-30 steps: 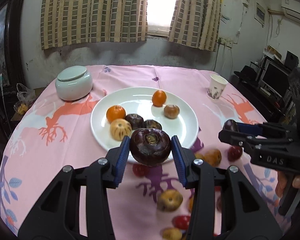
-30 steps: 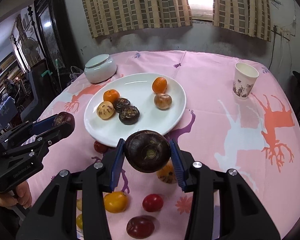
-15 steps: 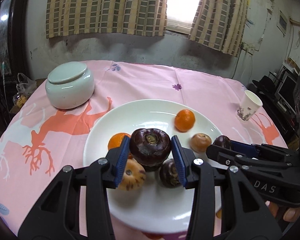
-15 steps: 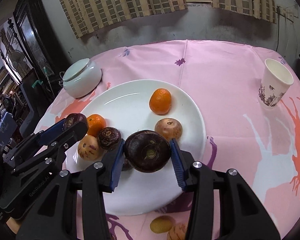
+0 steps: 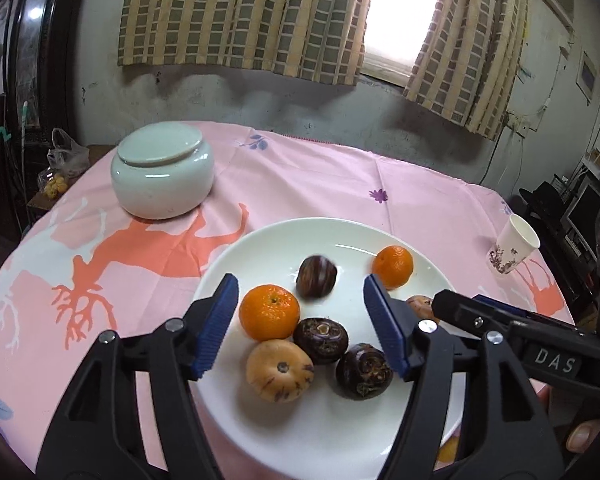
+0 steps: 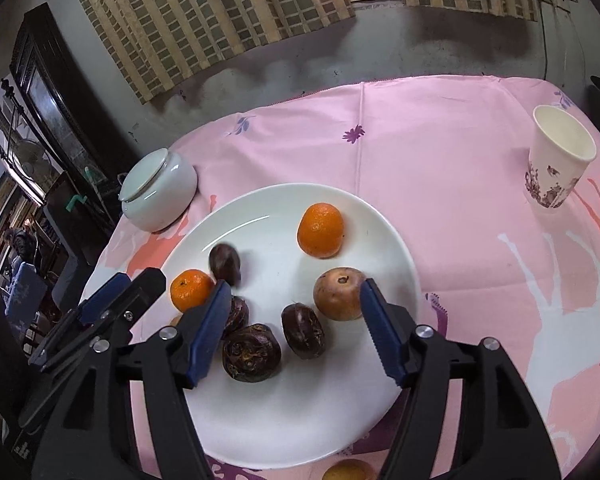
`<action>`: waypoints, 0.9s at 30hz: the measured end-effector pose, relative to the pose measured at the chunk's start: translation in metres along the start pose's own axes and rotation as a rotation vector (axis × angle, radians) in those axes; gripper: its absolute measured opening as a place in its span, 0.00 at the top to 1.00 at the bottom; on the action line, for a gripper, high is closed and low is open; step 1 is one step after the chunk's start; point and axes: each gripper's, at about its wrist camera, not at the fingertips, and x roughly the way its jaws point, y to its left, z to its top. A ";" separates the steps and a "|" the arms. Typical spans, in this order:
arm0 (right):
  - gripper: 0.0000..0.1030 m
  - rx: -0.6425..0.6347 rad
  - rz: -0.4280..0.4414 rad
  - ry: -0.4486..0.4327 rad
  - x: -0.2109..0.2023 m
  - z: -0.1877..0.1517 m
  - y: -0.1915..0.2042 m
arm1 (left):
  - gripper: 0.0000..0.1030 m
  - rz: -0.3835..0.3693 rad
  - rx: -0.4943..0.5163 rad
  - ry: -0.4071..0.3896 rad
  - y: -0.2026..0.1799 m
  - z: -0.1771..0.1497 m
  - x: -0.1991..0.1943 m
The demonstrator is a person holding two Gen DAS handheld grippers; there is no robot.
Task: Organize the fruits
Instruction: 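Carry both dark purple fruits onto the white plate and open both tools, then move both open tools back from the plate over the fruit pile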
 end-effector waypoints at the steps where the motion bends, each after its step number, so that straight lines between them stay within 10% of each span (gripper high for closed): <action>1: 0.34 0.007 0.009 0.004 -0.004 -0.003 -0.002 | 0.33 -0.004 0.005 -0.007 0.000 -0.001 -0.006; 27: 0.19 0.069 0.018 -0.075 -0.140 -0.162 -0.064 | 0.08 -0.082 0.003 0.016 0.004 -0.122 -0.133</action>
